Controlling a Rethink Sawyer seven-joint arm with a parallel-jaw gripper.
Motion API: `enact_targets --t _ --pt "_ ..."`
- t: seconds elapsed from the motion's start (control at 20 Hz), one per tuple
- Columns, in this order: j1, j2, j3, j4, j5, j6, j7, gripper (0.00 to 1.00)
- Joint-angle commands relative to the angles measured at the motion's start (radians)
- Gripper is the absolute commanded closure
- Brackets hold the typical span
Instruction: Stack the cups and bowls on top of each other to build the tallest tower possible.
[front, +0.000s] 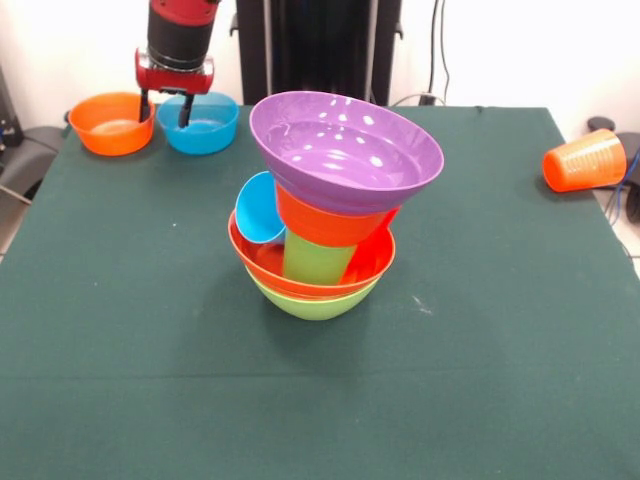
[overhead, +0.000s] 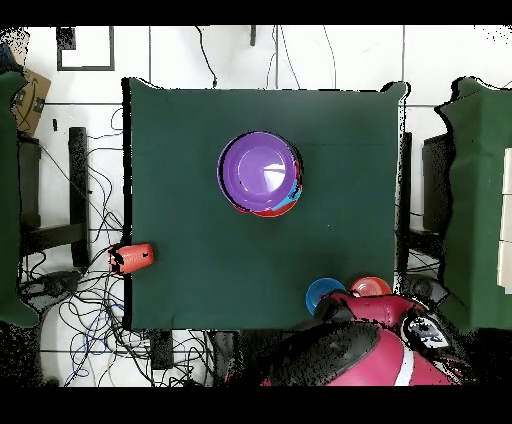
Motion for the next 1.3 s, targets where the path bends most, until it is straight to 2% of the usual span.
enact_targets --t 0.05,0.3,0.8,0.85,1.3 --pt "0.028 0.02 0.064 -0.104 0.037 -0.001 0.108 0.0" --pt "0.016 0.019 0.082 -0.102 0.04 0.001 0.101 0.0" --pt "-0.069 -0.012 0.196 -0.06 0.013 0.067 -0.009 0.0" --pt "-0.077 -0.015 0.207 -0.058 0.013 0.077 -0.014 1.0" --pt "-0.082 -0.016 0.223 -0.061 0.007 0.107 -0.025 1.0"
